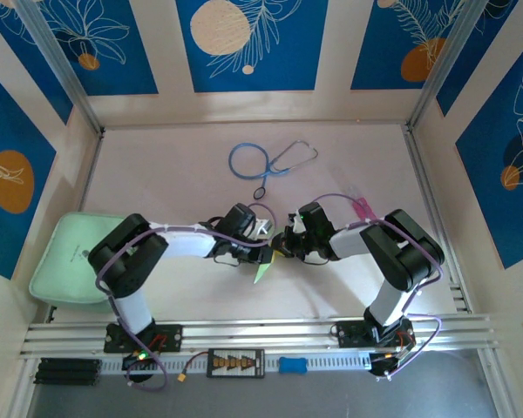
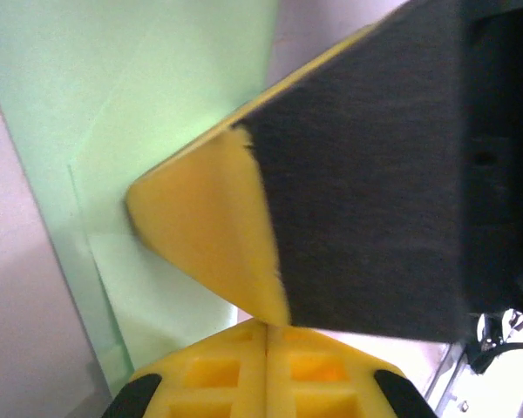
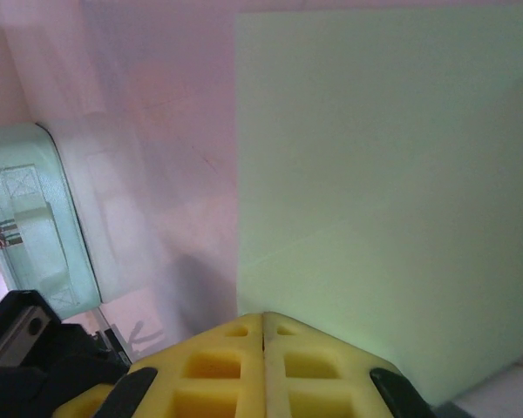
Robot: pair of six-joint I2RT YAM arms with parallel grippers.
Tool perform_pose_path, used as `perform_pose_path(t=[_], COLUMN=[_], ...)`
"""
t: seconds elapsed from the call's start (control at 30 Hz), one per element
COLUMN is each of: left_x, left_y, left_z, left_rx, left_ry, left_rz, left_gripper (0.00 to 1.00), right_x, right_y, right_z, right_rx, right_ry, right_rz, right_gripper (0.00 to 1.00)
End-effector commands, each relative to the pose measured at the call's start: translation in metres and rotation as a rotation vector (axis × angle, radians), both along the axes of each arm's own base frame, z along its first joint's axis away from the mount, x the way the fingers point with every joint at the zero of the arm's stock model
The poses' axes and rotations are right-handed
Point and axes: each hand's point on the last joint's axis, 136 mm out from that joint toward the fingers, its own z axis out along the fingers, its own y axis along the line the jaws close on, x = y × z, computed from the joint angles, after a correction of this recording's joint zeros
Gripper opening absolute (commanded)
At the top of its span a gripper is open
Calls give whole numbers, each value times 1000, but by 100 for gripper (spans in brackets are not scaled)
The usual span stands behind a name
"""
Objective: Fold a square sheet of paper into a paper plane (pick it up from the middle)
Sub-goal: Fold the wing for the fifth time at the center of the table.
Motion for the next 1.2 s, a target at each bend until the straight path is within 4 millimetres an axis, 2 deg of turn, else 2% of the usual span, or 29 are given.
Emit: perform_pose_path(t=[0.0,0.17,0.27,0.53,0.7,1.03,1.17], left_x=[10,6,-3,-36,-37,-33,-32], left_y=[0,9,20,41,39,39,40], left_z=[-8,-23,-32,-45,-44,-44,-43], left_rx=[25,83,129,151,143,135,132], left_ry=[-25,-5,14,56,62,68,69], left_rz=[-2,-3,-20,-125,-132,-109,-101], left_gripper=[0,0,0,0,0,0,0], right_x=[-25,-24,-21,-7,-11,-12,-8], right_y=[-25,-24,-26,-47,-37,-2,-9], right_z=[-36,-28,-18,26,41,29,8], right_rx=[-130,-115,-116,-118,-58,-52,-97], right_ry=[130,116,86,-77,-147,-144,-101], right_rz=[-49,-54,-54,-75,-8,91,57], right_gripper=[8,8,9,13,11,9,8])
